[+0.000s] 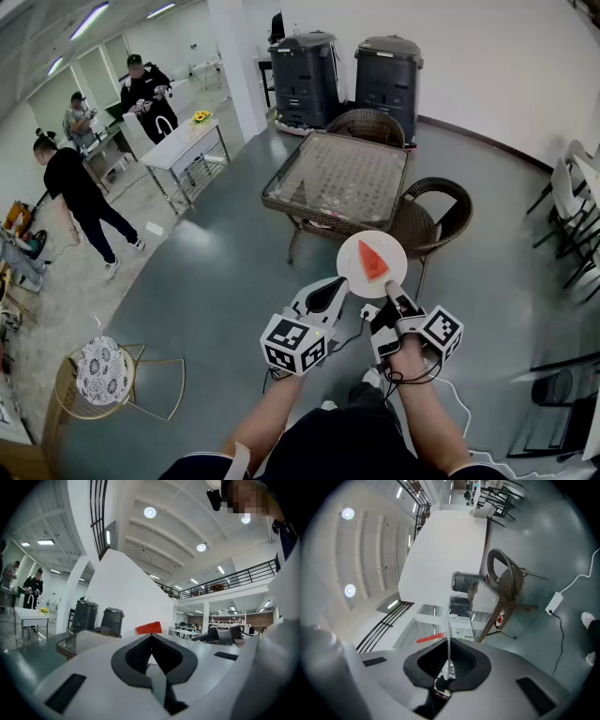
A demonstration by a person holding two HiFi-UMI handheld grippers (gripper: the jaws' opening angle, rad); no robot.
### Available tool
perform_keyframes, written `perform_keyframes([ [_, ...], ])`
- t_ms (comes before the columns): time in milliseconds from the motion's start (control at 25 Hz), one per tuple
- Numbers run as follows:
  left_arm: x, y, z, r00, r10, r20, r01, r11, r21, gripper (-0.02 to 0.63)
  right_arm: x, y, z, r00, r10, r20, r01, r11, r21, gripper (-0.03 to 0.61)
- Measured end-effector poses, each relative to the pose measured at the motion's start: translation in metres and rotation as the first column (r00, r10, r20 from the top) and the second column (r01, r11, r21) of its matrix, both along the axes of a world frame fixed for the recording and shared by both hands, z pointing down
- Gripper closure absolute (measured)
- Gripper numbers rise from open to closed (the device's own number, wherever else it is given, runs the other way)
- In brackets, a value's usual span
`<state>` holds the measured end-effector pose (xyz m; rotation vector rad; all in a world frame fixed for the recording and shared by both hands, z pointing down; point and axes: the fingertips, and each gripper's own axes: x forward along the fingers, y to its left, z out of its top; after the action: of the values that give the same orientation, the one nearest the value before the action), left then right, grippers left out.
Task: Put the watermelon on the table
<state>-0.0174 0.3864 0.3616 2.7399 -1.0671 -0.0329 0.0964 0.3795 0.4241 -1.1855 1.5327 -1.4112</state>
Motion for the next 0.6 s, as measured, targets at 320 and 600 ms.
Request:
perform_keyframes([
  [320, -0.0072, -0.0005, -0.0008, 1.000, 0.002, -0.001, -0.002, 1.000, -0.005, 0.609, -0.0058, -0.0014, 0.0002, 0.999, 0.010, 0.034, -0.010, 1.000, -0.004, 0.568],
  [600, -0.0090, -0.0053, 0.0053, 1.000, 0.006, 0.004, -0.006, 1.000, -0.014, 0.609, -0.0049, -0.0074, 0.0072, 0.999, 0.020, 0.038, -0.020, 1.000, -0.014, 0.568],
])
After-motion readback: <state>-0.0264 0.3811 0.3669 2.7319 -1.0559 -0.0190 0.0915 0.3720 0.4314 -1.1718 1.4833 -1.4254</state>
